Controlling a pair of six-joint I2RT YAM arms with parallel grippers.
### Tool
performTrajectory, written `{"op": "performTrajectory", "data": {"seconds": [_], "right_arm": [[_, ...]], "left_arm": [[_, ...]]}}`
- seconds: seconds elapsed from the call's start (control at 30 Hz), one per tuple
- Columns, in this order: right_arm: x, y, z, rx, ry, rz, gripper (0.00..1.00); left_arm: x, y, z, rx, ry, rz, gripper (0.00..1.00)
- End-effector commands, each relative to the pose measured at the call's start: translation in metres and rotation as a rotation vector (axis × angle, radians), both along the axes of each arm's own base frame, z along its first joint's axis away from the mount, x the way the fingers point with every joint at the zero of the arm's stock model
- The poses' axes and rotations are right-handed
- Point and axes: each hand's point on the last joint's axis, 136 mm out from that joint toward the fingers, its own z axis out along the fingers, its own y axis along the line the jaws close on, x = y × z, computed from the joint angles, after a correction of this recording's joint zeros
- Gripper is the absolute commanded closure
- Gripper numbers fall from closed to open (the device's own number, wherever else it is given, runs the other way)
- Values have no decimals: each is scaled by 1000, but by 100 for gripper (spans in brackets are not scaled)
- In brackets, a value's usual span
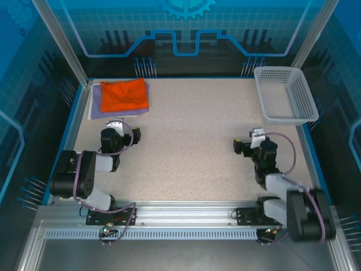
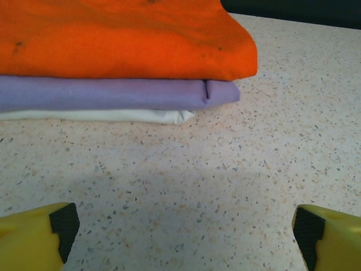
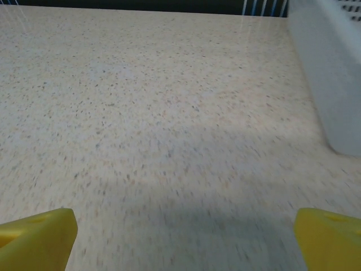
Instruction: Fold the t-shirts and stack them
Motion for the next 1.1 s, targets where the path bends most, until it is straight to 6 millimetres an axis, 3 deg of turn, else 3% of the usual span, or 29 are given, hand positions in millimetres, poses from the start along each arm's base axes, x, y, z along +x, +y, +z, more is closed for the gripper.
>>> {"op": "performTrajectory", "data": {"seconds": [0.0,0.03,0.07,0.1,1.07], "right_arm": [[34,12,12,10,-108,81,0],[40,7,8,16,-105,56,0],[42,3,-3,14,7,28,0],[50,7,4,-20,-18,34,0],[49,12,2,-28,-3,50,0]], "left_arm": [[9,-5,14,6,-51,-32,1],[8,-6,14,10,-50,-33,1],[9,-6,15,12,-51,-33,1],[9,-7,14,14,-49,-35,1],[9,-7,15,14,-49,-34,1]]}}
